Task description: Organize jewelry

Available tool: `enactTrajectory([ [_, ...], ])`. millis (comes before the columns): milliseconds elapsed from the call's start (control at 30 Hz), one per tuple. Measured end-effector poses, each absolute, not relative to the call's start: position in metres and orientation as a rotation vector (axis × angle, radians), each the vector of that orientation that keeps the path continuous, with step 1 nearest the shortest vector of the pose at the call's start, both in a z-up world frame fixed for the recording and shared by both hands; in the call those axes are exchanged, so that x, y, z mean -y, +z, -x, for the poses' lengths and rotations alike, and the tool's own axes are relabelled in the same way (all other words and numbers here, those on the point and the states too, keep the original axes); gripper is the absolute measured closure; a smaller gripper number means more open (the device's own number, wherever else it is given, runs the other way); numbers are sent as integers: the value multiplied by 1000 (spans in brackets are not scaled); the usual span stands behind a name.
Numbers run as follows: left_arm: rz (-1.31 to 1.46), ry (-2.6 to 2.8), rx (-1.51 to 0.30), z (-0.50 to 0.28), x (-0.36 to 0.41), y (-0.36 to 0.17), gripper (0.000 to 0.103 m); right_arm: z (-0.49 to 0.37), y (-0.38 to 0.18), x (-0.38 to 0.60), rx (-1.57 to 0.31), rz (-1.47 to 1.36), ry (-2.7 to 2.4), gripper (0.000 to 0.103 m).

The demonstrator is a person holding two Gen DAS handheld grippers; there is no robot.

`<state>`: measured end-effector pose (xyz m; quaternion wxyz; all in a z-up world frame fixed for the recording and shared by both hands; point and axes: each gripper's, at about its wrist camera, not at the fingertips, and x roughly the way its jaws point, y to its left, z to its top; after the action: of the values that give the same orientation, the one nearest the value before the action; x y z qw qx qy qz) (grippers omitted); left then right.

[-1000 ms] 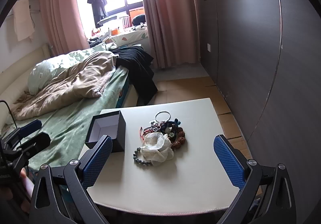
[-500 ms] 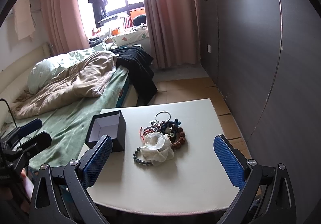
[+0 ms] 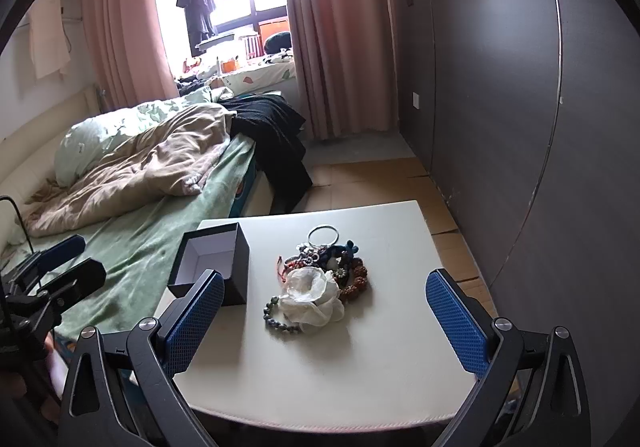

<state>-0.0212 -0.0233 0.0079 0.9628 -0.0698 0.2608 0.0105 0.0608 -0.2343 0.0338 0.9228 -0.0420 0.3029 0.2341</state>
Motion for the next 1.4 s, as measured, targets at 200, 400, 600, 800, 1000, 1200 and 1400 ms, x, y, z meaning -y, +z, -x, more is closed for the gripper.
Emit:
enactTrajectory([
  [200, 170, 26, -551, 6, 19, 2, 2, -75, 35, 242, -626, 57, 471, 1],
  [400, 207, 8, -581, -15, 18, -5, 5, -95, 32, 254, -672, -10, 435, 1],
  [600, 234, -40, -649, -42, 26, -21, 20, -124, 12, 260, -806, -61, 391, 11],
  [800, 205, -71, -712, -67, 42, -40, 30, -143, -7, 269, -911, -146, 344, 12],
  [1000, 155, -126, -789, -92, 61, -65, 35, -165, -34, 282, -1039, -246, 303, 17],
  [1200, 91, -173, -834, -110, 79, -83, 38, -183, -52, 295, -1110, -362, 271, 21],
  [1400, 66, -212, -886, -132, 92, -102, 39, -198, -62, 307, -1145, -411, 213, 21],
])
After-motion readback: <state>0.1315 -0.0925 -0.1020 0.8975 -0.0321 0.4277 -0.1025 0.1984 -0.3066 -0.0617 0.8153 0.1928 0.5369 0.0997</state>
